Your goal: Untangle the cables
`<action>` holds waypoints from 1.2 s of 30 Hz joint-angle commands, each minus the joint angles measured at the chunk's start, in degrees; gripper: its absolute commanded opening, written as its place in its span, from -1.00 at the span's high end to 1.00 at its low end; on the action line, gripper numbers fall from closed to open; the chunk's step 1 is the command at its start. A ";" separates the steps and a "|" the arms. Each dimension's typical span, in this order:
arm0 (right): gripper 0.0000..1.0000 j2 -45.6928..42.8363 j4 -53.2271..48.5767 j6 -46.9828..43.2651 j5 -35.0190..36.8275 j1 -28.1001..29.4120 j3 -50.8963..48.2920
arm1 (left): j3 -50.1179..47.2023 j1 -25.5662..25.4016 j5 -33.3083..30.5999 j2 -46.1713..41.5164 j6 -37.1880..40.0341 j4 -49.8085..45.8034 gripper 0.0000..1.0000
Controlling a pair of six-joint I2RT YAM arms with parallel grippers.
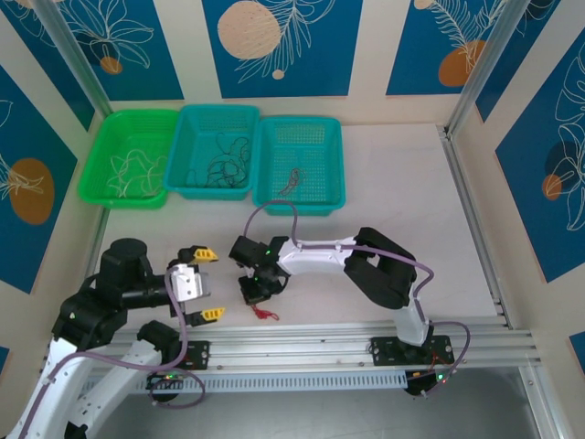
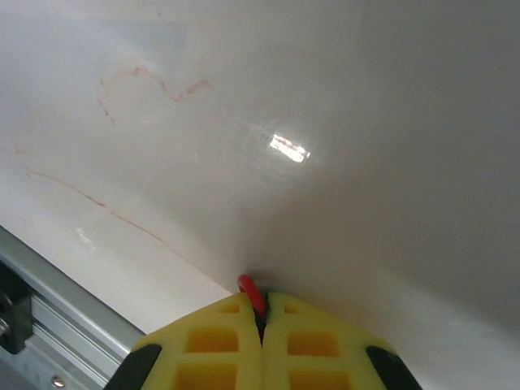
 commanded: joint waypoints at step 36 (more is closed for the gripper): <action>0.98 -6.19 12.50 -14.51 7.96 -37.26 16.69 | -11.16 -1.29 -29.15 9.50 -49.94 35.68 -0.98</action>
